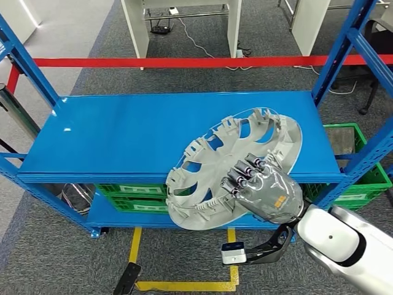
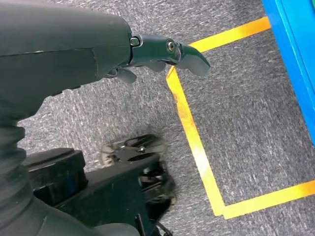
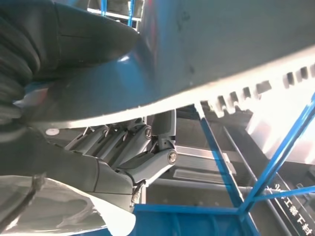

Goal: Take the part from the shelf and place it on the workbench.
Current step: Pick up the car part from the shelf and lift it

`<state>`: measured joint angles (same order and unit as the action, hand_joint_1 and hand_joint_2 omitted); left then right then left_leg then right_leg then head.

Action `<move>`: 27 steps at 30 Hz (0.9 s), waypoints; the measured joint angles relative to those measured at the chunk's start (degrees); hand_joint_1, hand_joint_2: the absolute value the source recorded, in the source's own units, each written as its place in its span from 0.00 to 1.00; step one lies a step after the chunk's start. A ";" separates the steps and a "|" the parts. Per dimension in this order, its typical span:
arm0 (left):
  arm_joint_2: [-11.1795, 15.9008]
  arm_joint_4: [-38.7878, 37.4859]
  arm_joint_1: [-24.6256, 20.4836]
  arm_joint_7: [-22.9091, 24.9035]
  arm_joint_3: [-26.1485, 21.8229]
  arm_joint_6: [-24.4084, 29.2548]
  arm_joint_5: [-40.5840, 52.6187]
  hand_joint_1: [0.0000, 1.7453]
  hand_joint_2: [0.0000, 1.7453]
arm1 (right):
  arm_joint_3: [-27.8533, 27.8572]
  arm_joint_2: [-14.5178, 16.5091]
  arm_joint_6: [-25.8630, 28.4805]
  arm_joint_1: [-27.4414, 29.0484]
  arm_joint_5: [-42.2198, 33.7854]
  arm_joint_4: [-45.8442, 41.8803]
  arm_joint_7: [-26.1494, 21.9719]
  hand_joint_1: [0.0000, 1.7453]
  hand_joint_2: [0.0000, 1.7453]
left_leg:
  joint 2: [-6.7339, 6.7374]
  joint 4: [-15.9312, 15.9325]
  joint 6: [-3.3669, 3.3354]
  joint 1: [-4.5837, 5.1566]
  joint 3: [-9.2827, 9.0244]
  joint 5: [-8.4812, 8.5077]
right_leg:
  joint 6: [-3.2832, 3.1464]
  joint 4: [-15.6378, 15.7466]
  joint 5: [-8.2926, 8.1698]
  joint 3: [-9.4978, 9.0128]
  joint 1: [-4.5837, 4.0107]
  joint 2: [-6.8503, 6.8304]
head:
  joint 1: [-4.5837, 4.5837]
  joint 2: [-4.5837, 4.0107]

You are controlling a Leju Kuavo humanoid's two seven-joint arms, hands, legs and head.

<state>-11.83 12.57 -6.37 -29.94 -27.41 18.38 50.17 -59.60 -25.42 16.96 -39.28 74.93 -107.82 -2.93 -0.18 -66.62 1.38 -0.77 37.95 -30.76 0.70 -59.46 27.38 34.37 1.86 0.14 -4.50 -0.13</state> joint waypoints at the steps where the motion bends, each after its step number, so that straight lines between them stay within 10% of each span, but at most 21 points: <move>1: -0.01 0.00 -0.01 -0.01 -0.01 0.00 -0.01 0.00 1.00 | 0.00 0.00 0.00 0.00 0.00 0.00 0.00 1.00 1.00 | 0.00 -4.15 0.02 0.02 1.50 -2.20 | -0.26 -0.01 -0.19 0.29 -0.16 -0.03 | -0.04 0.00; 4: -0.02 0.00 0.03 -0.01 -0.02 -0.03 -0.12 0.00 1.00 | 0.00 0.00 0.00 0.03 0.00 0.00 0.00 1.00 1.00 | 0.00 -8.26 -0.60 0.22 2.01 -3.50 | -0.62 -0.04 -0.81 1.05 -0.76 -0.10 | -0.04 0.00; 8: 0.04 0.00 -0.14 -0.03 -0.05 -0.08 -0.28 0.00 1.00 | 0.00 -0.01 0.01 -0.04 0.02 0.00 0.01 1.00 1.00 | -0.07 5.95 -2.92 1.22 -6.06 1.74 | -0.28 -0.01 -1.69 1.66 -1.20 -0.12 | 0.02 0.00; 12: -0.01 0.00 -0.19 -0.09 -0.12 -0.07 -0.39 0.00 1.00 | 0.00 -0.01 0.02 -0.02 0.34 0.00 0.06 1.00 1.00 | -0.05 8.44 -3.27 1.58 -6.37 3.09 | 1.24 0.27 -2.53 2.34 -0.85 -0.23 | -0.05 0.00; 18: -0.37 0.00 -0.37 -0.10 -0.15 -0.22 -0.43 0.00 1.00 | 0.00 -0.01 0.01 -0.02 0.86 0.01 0.18 1.00 1.00 | 0.30 9.23 -3.76 1.34 -3.24 6.28 | 2.43 -14.49 7.51 6.84 -0.76 -0.20 | 0.14 0.00; 20: -0.44 0.00 -0.36 -0.10 -0.17 -0.22 -0.42 0.00 1.00 | 0.00 -0.02 0.00 0.01 0.89 0.02 0.18 1.00 1.00 | 0.31 9.03 -3.62 1.35 -1.93 7.19 | 2.50 -13.14 5.64 4.28 -0.75 -0.21 | 0.14 0.00; 24: -0.54 0.00 -0.40 -0.10 -0.19 -0.22 -0.42 0.00 1.00 | 0.00 -0.01 0.02 -0.10 0.90 0.01 0.22 1.00 1.00 | 0.20 8.25 -2.68 1.54 -0.13 8.60 | 1.93 0.60 3.76 -5.35 -0.93 -0.14 | 0.10 0.00; 27: -0.54 0.00 -0.35 -0.11 -0.19 -0.22 -0.44 0.00 1.00 | 0.00 -0.01 0.01 -0.13 0.92 0.00 0.25 1.00 1.00 | 0.10 8.14 -1.83 1.50 0.39 9.47 | 0.72 1.71 3.35 -5.13 -1.05 -0.17 | 0.11 0.00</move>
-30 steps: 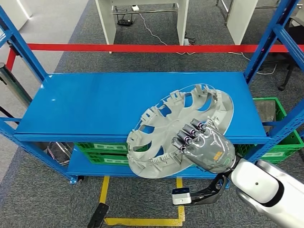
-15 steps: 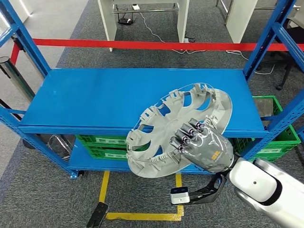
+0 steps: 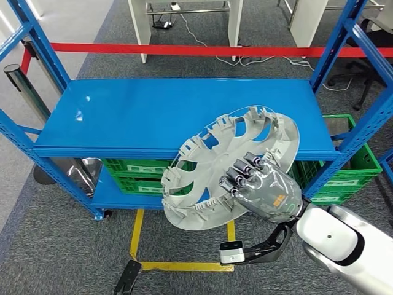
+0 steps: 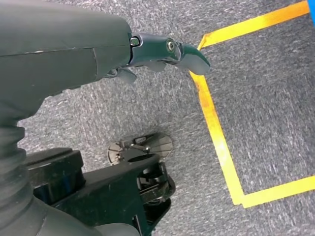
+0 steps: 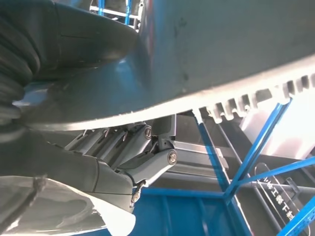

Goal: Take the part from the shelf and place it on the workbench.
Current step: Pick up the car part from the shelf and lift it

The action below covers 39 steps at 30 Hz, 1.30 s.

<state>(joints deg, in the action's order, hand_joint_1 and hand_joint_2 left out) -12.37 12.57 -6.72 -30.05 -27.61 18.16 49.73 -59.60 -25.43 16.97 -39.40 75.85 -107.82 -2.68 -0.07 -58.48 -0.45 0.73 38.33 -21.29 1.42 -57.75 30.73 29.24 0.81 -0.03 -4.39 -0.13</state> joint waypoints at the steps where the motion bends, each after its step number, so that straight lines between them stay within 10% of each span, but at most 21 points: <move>1: 0.00 0.00 0.06 0.01 0.00 0.00 -0.01 0.00 1.00 | 0.00 -0.01 -0.02 -0.04 0.02 0.01 0.02 1.00 1.00 | -0.03 -0.57 0.36 -0.09 0.33 -0.94 | -0.55 0.02 -0.49 0.43 0.06 -0.11 | -0.05 0.00; 6: 0.08 0.00 0.07 0.02 0.00 0.00 0.02 0.00 1.00 | 0.00 0.01 -0.07 -0.08 0.06 0.02 0.08 1.00 1.00 | -0.06 -15.61 1.71 -0.57 3.50 -12.36 | -1.51 -0.03 -3.53 4.03 0.25 -0.28 | -0.21 0.00; 8: 0.09 0.00 0.06 0.02 0.00 0.01 0.02 0.00 1.00 | 0.00 0.00 -0.07 0.03 0.06 0.02 0.08 1.00 1.00 | -0.07 -15.98 1.65 -0.62 1.42 -10.86 | -1.28 -0.18 -4.56 5.51 0.25 -0.29 | -0.21 0.00; 12: 0.11 0.00 -0.09 0.02 0.00 0.10 0.04 0.00 1.00 | 0.00 -0.01 -0.05 0.03 0.07 0.02 0.11 1.00 1.00 | -0.19 -1.14 0.54 -0.38 -8.99 -8.38 | -0.28 -0.34 -6.27 7.16 0.14 -0.29 | -0.17 0.00; 14: 0.11 0.00 -0.15 0.02 0.00 0.17 0.07 0.00 1.00 | 0.00 -0.02 -0.03 0.05 0.09 0.02 0.15 1.00 1.00 | -0.21 1.69 -0.09 -0.11 -10.34 -8.83 | 0.50 -0.08 -7.26 7.37 0.16 -0.33 | -0.14 0.00; 17: 0.04 0.00 -0.08 -0.01 -0.02 0.23 0.08 0.00 1.00 | 0.00 -0.38 0.07 0.32 0.26 0.02 0.28 1.00 1.00 | 0.10 2.41 -1.37 -0.32 -9.22 -7.14 | 1.37 -1.10 -5.98 8.59 0.31 -0.24 | -0.06 0.00; 21: -0.06 0.00 -0.06 -0.28 -0.04 0.28 0.07 0.00 1.00 | 0.00 -0.70 0.32 0.71 0.53 0.02 0.49 1.00 1.00 | 0.26 2.52 -2.22 -0.09 -6.31 -4.95 | 1.89 -13.78 2.43 12.47 0.32 -0.13 | 0.08 0.00; 23: -0.07 0.00 0.04 -0.85 -0.05 0.42 0.04 0.00 1.00 | 0.00 -0.87 0.37 1.00 0.69 0.03 0.57 1.00 1.00 | 0.27 2.33 -2.20 0.07 -5.03 -4.02 | 1.88 -16.09 0.84 11.74 0.29 -0.13 | 0.09 0.00; 25: -0.08 0.00 0.15 -1.77 -0.08 0.56 0.00 0.00 1.00 | 0.01 -0.98 0.44 1.19 0.78 0.03 0.58 1.00 1.00 | 0.26 1.94 -1.97 0.14 -4.06 -3.40 | 1.48 -10.15 -1.98 7.02 0.22 -0.16 | 0.09 0.00; 28: -0.10 0.00 0.19 -2.78 -0.10 0.74 -0.19 0.00 1.00 | 0.07 -1.02 0.79 1.20 0.80 0.01 0.43 1.00 1.00 | 0.29 1.37 -1.22 0.33 -3.11 -2.63 | 0.68 0.16 -1.14 0.10 -0.14 -0.18 | 0.08 0.00; 32: -0.04 0.00 0.37 -2.65 -0.23 1.13 -0.36 0.00 1.00 | 0.11 -1.02 1.06 1.31 0.71 0.00 0.00 1.00 1.00 | 0.26 0.01 0.17 0.33 -1.92 -3.10 | -0.81 1.73 -1.52 0.15 0.11 -0.24 | -0.10 0.00; 36: 0.10 0.00 0.57 -2.58 -0.28 1.58 -0.10 0.00 1.00 | 0.11 -1.04 0.97 1.40 0.45 0.19 -0.24 1.00 1.00 | 0.17 -13.18 1.52 -0.43 2.75 -10.77 | -1.50 1.69 -2.59 1.40 0.25 -0.40 | -0.37 0.00; 39: 0.13 0.00 0.70 -3.70 -0.30 1.90 0.00 0.00 1.00 | 0.11 -1.04 0.97 1.54 0.11 0.38 -0.38 1.00 1.00 | 0.17 -12.27 1.68 -0.77 0.72 -9.07 | -1.34 1.24 -2.95 2.17 0.23 -0.30 | -0.39 0.00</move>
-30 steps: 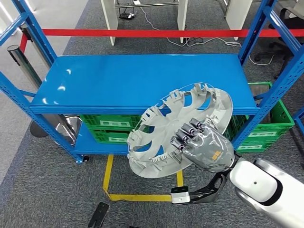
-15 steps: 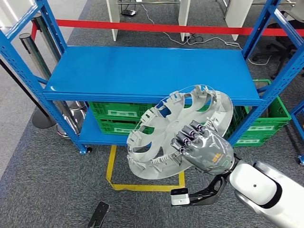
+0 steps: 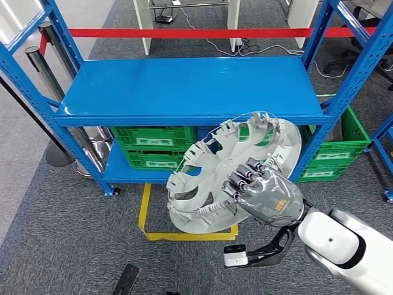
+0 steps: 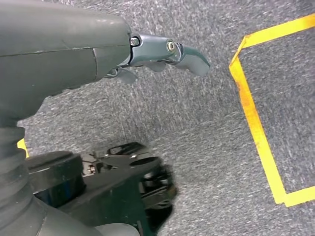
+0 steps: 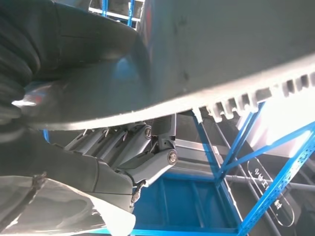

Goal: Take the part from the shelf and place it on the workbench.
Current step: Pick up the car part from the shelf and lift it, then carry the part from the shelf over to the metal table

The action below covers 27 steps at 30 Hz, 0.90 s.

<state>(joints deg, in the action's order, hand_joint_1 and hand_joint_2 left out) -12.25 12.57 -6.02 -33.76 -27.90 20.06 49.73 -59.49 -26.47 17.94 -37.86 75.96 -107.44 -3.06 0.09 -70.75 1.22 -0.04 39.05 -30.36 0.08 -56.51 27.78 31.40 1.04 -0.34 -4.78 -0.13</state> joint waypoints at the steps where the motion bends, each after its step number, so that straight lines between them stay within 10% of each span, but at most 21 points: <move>1: 0.01 0.00 0.01 -0.41 -0.01 0.08 -0.03 0.00 1.00 | 0.00 0.00 0.01 0.01 -0.09 0.03 -0.02 1.00 1.00 | -0.03 4.02 -0.20 -0.02 -2.35 1.79 | 0.06 -0.15 -0.04 0.14 0.00 0.02 | 0.00 0.00; 5: 0.10 0.00 0.04 -1.51 -0.01 0.53 -0.29 0.00 1.00 | 0.00 0.00 0.04 -0.10 -0.23 0.07 -0.05 1.00 1.00 | -0.21 13.55 -1.23 0.33 -7.26 3.49 | 1.02 -0.43 -0.43 0.94 -0.25 0.07 | 0.06 0.00; 27: 0.07 0.00 -0.01 -2.24 -0.75 3.75 -0.52 0.00 1.00 | 0.00 -0.01 -1.03 -0.77 -1.40 0.10 -0.20 1.00 1.00 | -0.22 13.91 -2.03 0.71 -6.19 4.42 | 1.95 0.02 -1.67 1.75 0.11 0.06 | 0.17 0.00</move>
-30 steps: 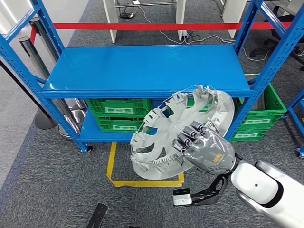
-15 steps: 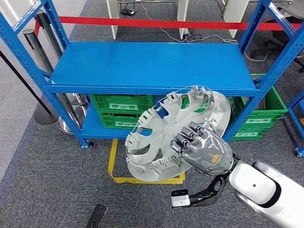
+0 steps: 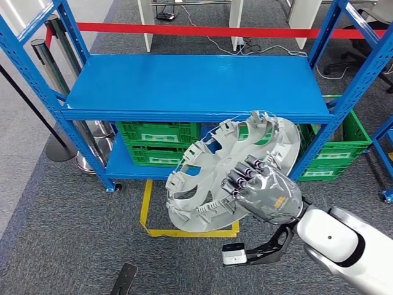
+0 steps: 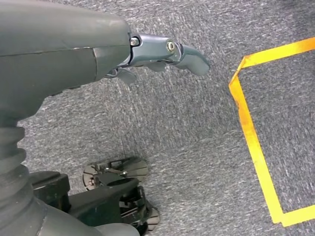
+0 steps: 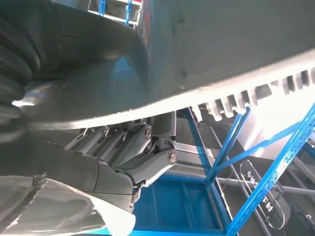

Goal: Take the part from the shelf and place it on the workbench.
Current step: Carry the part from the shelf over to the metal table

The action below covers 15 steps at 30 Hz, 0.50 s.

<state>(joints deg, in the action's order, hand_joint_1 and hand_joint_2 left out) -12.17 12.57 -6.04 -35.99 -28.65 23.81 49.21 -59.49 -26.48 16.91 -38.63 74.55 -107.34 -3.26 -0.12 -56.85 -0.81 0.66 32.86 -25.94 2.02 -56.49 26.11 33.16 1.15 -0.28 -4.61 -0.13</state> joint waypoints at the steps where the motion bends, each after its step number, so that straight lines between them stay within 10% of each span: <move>1: 0.00 0.00 0.00 0.09 -0.02 0.04 0.01 0.00 1.00 | 0.00 0.01 -0.03 -0.06 0.00 0.00 0.00 1.00 1.00 | 0.00 0.00 0.00 0.00 0.00 0.01 | 0.00 -0.03 0.00 0.02 0.00 0.00 | 0.00 0.00; 15: -0.01 0.00 -0.04 0.95 -0.07 -0.17 0.68 0.00 1.00 | 0.00 0.01 0.03 -0.10 -0.48 0.00 0.12 1.00 1.00 | 0.00 -0.11 0.01 0.05 0.11 0.03 | 0.06 -0.08 -0.06 0.14 0.04 0.00 | 0.00 0.00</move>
<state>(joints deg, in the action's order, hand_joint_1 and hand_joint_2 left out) -12.18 12.57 -6.08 -35.04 -28.72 23.63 49.89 -59.49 -26.47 16.93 -38.73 74.07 -107.34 -3.14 -0.12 -56.96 -0.80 0.72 32.97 -25.91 2.08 -56.57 26.05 33.29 1.20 -0.28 -4.61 -0.13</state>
